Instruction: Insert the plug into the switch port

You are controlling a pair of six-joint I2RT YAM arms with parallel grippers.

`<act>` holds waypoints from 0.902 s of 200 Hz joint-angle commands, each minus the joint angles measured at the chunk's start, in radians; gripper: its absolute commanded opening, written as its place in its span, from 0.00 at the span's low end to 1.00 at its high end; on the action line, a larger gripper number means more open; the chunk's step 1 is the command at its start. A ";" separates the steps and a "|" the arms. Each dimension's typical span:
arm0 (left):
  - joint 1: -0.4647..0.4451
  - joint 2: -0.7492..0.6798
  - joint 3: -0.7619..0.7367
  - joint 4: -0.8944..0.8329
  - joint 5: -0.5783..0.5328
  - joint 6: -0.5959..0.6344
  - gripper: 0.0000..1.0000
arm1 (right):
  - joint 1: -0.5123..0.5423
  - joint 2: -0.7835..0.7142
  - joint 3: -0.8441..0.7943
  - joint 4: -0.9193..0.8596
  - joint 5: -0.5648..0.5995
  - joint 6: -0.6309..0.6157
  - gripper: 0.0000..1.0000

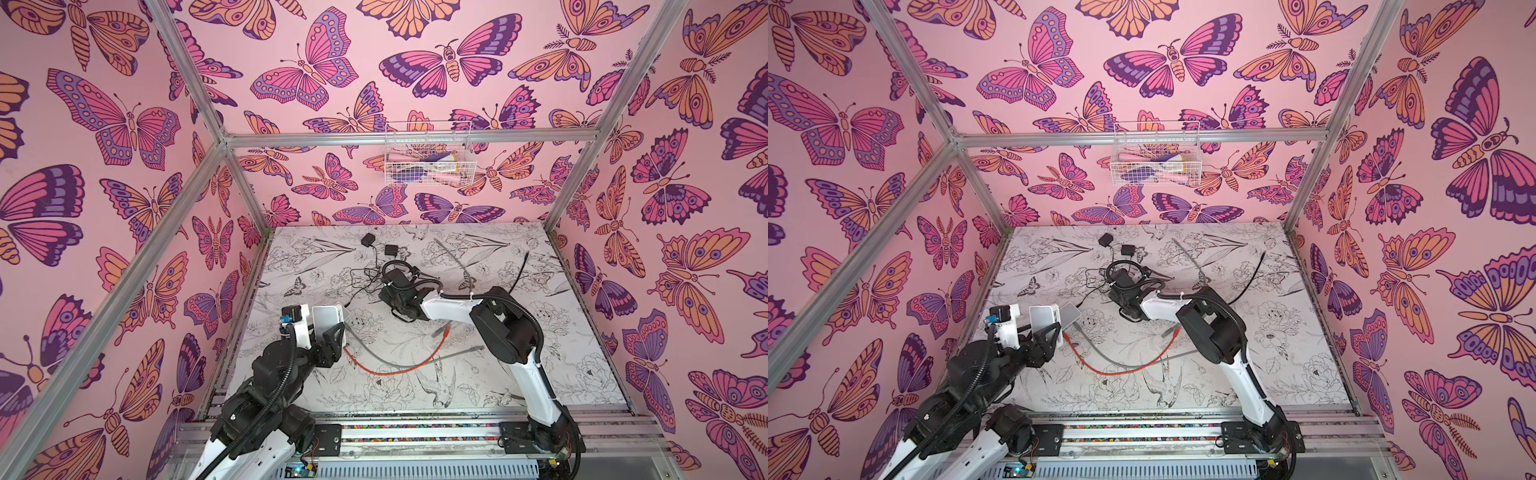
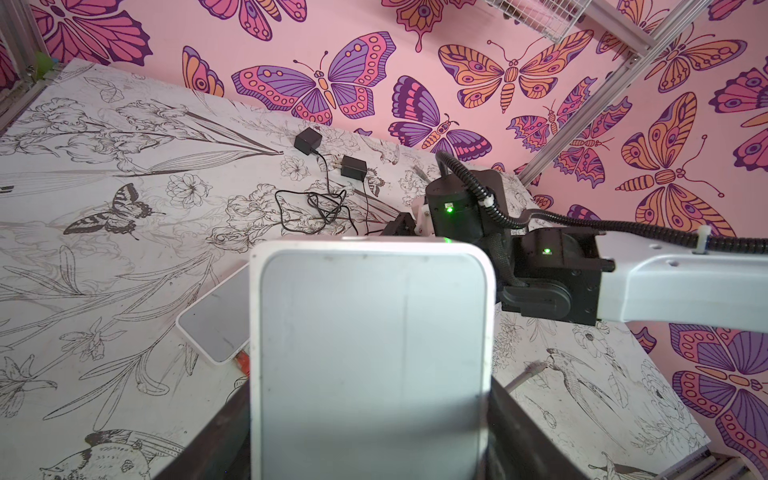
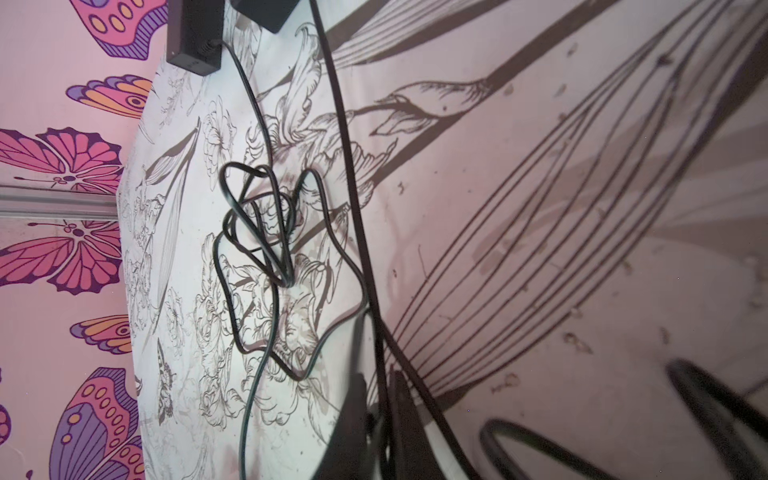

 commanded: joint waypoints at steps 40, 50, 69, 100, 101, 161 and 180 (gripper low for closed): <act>0.007 0.017 0.021 -0.002 -0.008 0.023 0.25 | -0.001 -0.174 -0.179 0.042 -0.029 -0.129 0.05; 0.007 0.020 0.021 0.001 0.003 0.026 0.25 | -0.003 -0.233 -0.240 0.081 -0.060 -0.174 0.05; 0.005 0.017 0.009 0.027 0.039 0.036 0.25 | -0.009 -0.351 -0.352 0.146 -0.165 -0.278 0.05; 0.005 0.062 -0.023 0.115 0.142 0.035 0.24 | -0.050 -0.528 -0.496 0.186 -0.410 -0.431 0.05; 0.005 0.065 -0.024 0.117 0.147 0.035 0.24 | -0.057 -0.538 -0.509 0.190 -0.428 -0.439 0.05; -0.085 0.185 -0.155 0.418 0.297 0.121 0.21 | -0.204 -0.954 -0.724 0.143 -0.706 -0.708 0.02; -0.173 0.233 -0.188 0.513 0.302 0.203 0.21 | -0.203 -1.046 -0.717 0.035 -0.722 -0.808 0.00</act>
